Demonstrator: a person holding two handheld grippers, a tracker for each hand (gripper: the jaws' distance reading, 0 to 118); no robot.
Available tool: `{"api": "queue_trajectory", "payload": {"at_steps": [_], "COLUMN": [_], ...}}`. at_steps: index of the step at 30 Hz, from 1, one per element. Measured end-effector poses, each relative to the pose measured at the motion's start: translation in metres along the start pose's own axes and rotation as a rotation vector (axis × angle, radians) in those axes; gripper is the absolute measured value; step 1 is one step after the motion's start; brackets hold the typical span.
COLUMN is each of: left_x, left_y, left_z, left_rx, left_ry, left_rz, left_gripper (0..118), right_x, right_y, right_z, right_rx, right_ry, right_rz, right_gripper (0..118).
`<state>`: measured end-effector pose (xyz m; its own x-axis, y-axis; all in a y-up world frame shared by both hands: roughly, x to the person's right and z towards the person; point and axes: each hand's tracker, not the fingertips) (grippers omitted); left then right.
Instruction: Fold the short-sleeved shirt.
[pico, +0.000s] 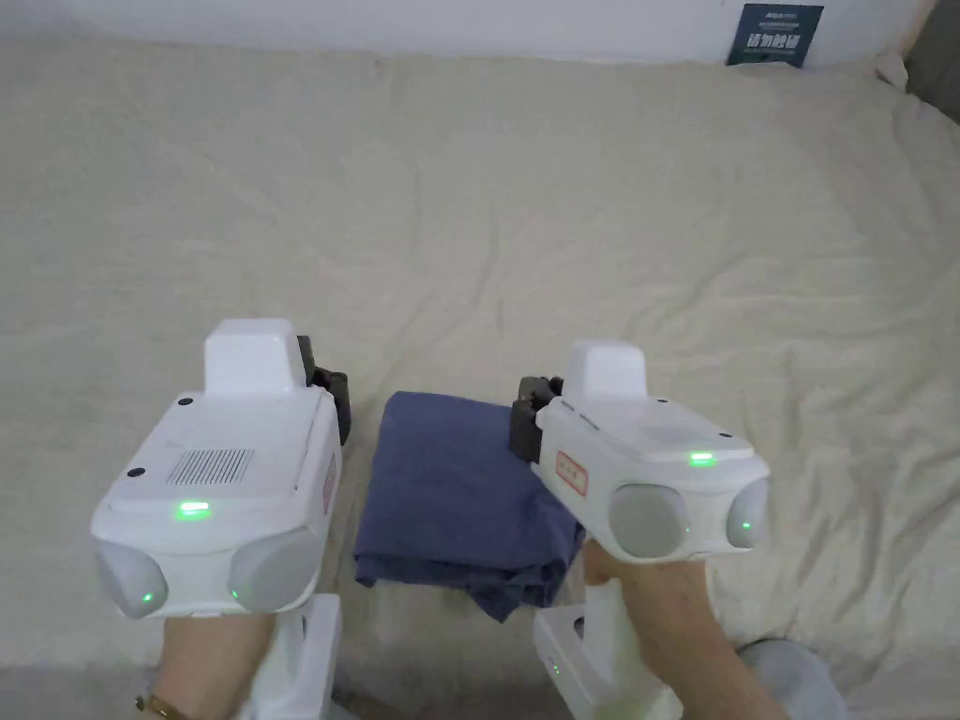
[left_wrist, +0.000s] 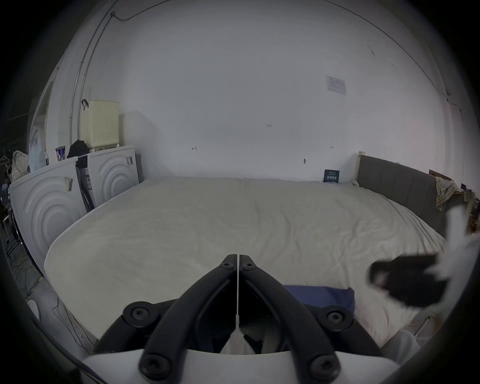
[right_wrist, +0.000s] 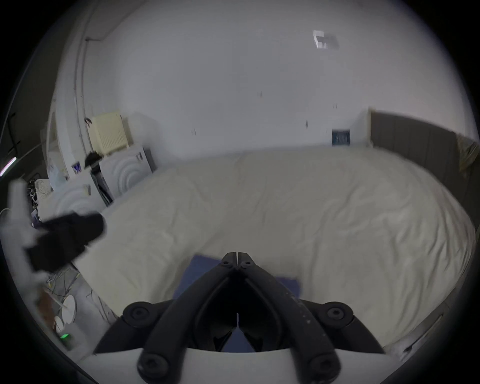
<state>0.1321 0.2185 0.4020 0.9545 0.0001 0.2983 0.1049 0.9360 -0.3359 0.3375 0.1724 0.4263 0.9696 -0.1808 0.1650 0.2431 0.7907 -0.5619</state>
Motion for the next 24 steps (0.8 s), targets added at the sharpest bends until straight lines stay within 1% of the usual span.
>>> {"api": "queue_trajectory", "payload": {"at_steps": [1, 3, 4, 5, 6, 8, 9, 10, 11, 12, 13, 14, 15, 16, 17, 20, 22, 24], "left_x": [-0.003, -0.006, -0.008, -0.011, -0.013, -0.017, -0.021, -0.025, -0.031, -0.038, -0.046, -0.053, -0.063, -0.072, -0.078, -0.096, -0.099, -0.099], "left_y": [-0.002, -0.004, -0.004, -0.004, -0.004, -0.002, 0.0, 0.002, 0.005, 0.008, 0.011, 0.012, 0.014, 0.014, 0.01, -0.006, -0.023, -0.041], "left_z": [-0.001, -0.001, 0.0, -0.001, -0.002, -0.005, -0.007, -0.011, -0.016, -0.025, -0.035, -0.044, -0.05, -0.062, -0.076, -0.116, -0.141, -0.161], "left_rx": [-0.007, -0.018, -0.021, -0.024, -0.028, -0.037, -0.048, -0.068, -0.097, -0.134, -0.185, -0.223, -0.221, -0.261, -0.34, -0.534, -0.692, -0.817], "left_ry": [0.001, 0.004, 0.002, 0.0, 0.0, -0.002, -0.014, -0.044, -0.085, -0.125, -0.164, -0.212, -0.288, -0.339, -0.397, -0.561, -0.658, -0.727], "left_rz": [0.0, 0.002, 0.005, 0.01, 0.013, 0.016, 0.021, 0.036, 0.072, 0.126, 0.173, 0.211, 0.253, 0.303, 0.363, 0.467, 0.516, 0.512], "left_gripper": [0, 0, 0, 0, 0, 2, 9, 24, 60, 90, 114, 118, 118, 118, 118, 118, 118, 118], "right_x": [-0.004, -0.009, -0.01, -0.009, -0.006, -0.006, -0.009, -0.011, -0.013, -0.012, -0.01, -0.008, -0.008, -0.008, -0.009, -0.006, -0.004, -0.002], "right_y": [-0.01, -0.032, -0.042, -0.053, -0.064, -0.072, -0.068, -0.065, -0.063, -0.062, -0.062, -0.063, -0.06, -0.06, -0.059, -0.057, -0.056, -0.055], "right_z": [-0.018, -0.046, -0.057, -0.067, -0.073, -0.07, -0.067, -0.068, -0.062, -0.062, -0.062, -0.061, -0.059, -0.058, -0.057, -0.06, -0.059, -0.059], "right_rx": [-0.05, -0.147, -0.202, -0.254, -0.257, -0.166, -0.177, -0.189, -0.193, -0.197, -0.2, -0.2, -0.202, -0.203, -0.204, -0.212, -0.215, -0.217], "right_ry": [-0.028, -0.054, -0.07, -0.081, -0.077, -0.078, -0.083, -0.089, -0.085, -0.081, -0.075, -0.068, -0.063, -0.06, -0.058, -0.052, -0.045, -0.037], "right_rz": [0.012, 0.028, 0.028, 0.01, -0.015, -0.034, -0.015, 0.005, 0.026, 0.025, 0.019, 0.007, -0.001, -0.003, -0.003, 0.008, -0.007, -0.026], "right_gripper": [2, 2, 2, 2, 2, 2, 2, 2, 2, 2, 2, 2, 2, 2, 2, 2, 2, 2]}}
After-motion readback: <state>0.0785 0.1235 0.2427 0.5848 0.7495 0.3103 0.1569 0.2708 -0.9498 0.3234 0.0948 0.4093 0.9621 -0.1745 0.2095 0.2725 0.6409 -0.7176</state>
